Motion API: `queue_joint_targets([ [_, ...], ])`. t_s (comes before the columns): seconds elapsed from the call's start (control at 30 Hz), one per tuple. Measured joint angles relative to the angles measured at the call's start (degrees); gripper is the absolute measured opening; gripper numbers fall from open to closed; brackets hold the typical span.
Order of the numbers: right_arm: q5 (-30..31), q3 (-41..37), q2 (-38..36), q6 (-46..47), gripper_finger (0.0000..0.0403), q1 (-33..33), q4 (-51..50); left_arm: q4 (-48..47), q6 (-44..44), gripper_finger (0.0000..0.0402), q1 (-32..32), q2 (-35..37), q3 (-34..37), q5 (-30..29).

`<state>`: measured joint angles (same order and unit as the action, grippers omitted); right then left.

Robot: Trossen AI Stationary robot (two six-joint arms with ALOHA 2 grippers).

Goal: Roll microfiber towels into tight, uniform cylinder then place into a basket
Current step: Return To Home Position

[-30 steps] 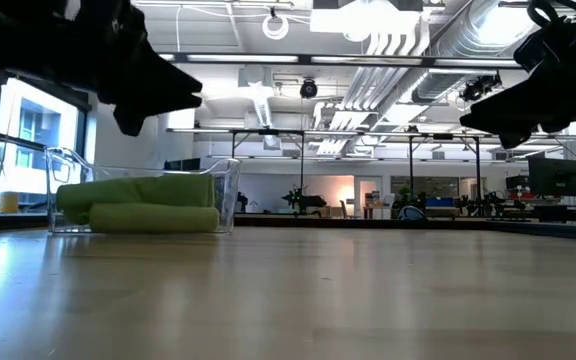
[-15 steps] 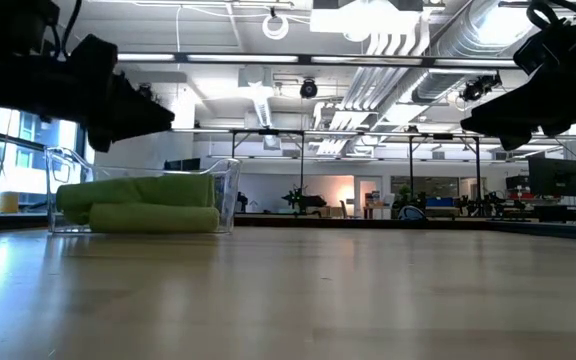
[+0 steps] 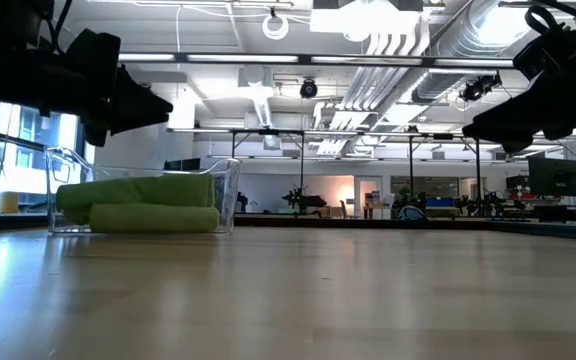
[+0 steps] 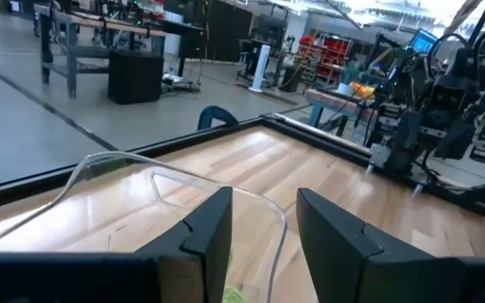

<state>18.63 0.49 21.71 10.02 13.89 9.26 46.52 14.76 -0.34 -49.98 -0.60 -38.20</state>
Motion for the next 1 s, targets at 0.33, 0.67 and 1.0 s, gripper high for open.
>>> queue_joint_targets([
  [0.33, 0.00, -0.01, 0.00, 0.00, 0.0140, 0.00, -0.41, -3.63, 0.02, 0.0122, 0.00, 8.23, 0.00, 0.02],
  [0.67, 0.00, -0.02, 0.00, 0.00, 0.0140, 0.00, -0.44, -7.79, 0.02, 0.0122, 3.04, 24.40, -0.02, 0.22],
  [1.0, 0.00, -0.02, -0.98, 0.00, 0.0140, -0.04, -0.69, -7.91, 0.04, 0.0122, 7.28, 35.13, -0.02, 0.04],
])
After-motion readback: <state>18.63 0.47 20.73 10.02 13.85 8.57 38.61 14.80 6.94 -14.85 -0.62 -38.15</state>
